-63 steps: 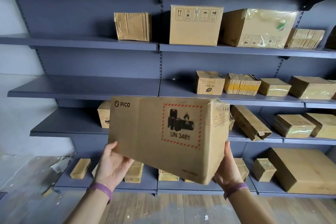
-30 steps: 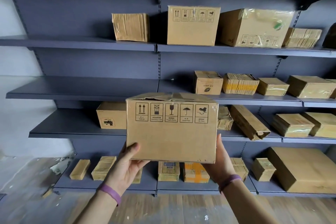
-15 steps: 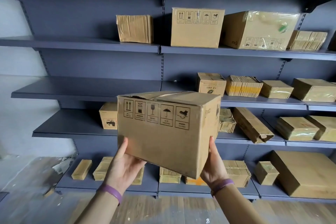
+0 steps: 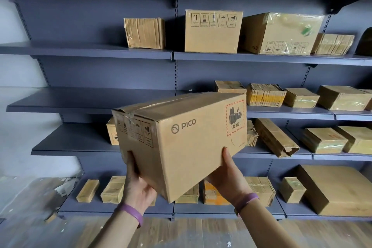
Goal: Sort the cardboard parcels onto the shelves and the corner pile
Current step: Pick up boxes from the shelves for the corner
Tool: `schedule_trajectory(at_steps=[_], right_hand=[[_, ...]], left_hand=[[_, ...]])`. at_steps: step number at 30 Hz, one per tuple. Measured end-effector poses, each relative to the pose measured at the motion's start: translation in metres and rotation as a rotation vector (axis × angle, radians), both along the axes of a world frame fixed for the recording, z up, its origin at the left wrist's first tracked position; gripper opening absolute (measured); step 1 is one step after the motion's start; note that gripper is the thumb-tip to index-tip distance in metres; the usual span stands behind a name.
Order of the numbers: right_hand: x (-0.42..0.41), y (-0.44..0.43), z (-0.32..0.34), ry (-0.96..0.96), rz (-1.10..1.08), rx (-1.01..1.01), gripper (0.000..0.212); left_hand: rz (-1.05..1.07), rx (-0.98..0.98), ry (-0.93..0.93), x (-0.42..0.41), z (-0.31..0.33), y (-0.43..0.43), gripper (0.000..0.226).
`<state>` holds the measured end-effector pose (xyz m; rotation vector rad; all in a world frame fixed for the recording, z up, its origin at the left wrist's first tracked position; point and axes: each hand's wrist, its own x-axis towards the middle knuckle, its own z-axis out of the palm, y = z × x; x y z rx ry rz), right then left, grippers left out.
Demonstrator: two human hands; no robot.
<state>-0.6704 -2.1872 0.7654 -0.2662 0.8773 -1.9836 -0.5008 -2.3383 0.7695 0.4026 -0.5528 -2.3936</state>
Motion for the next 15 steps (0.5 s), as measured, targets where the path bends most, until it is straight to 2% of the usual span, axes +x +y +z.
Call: schedule_trajectory(at_steps=[3, 5, 8, 10, 11, 13, 15], right_hand=[[-0.016, 0.01, 0.005, 0.084, -0.086, 0.006, 0.065], [-0.021, 0.014, 0.005, 0.029, -0.113, -0.026, 0.074], [-0.021, 0.015, 0.001, -0.08, -0.178, -0.123, 0.068], [-0.017, 0.012, 0.001, -0.033, -0.228, -0.138, 0.057], [-0.016, 0.01, -0.001, -0.01, -0.254, -0.138, 0.054], [-0.011, 0.007, -0.002, 0.027, -0.313, -0.121, 0.058], [-0.009, 0.003, -0.002, 0.05, -0.372, -0.106, 0.065]], left_hand=[[0.003, -0.079, -0.051, 0.01, -0.003, -0.008, 0.062], [-0.002, -0.058, -0.09, 0.014, -0.006, -0.014, 0.066], [-0.137, 0.02, -0.014, 0.018, -0.004, -0.012, 0.065], [-0.125, 0.015, 0.018, 0.019, 0.0, -0.009, 0.055], [-0.093, 0.004, 0.002, 0.017, 0.001, -0.009, 0.057], [-0.112, 0.019, 0.105, 0.014, 0.0, -0.01, 0.062], [-0.08, 0.057, 0.131, 0.014, -0.005, -0.01, 0.07]])
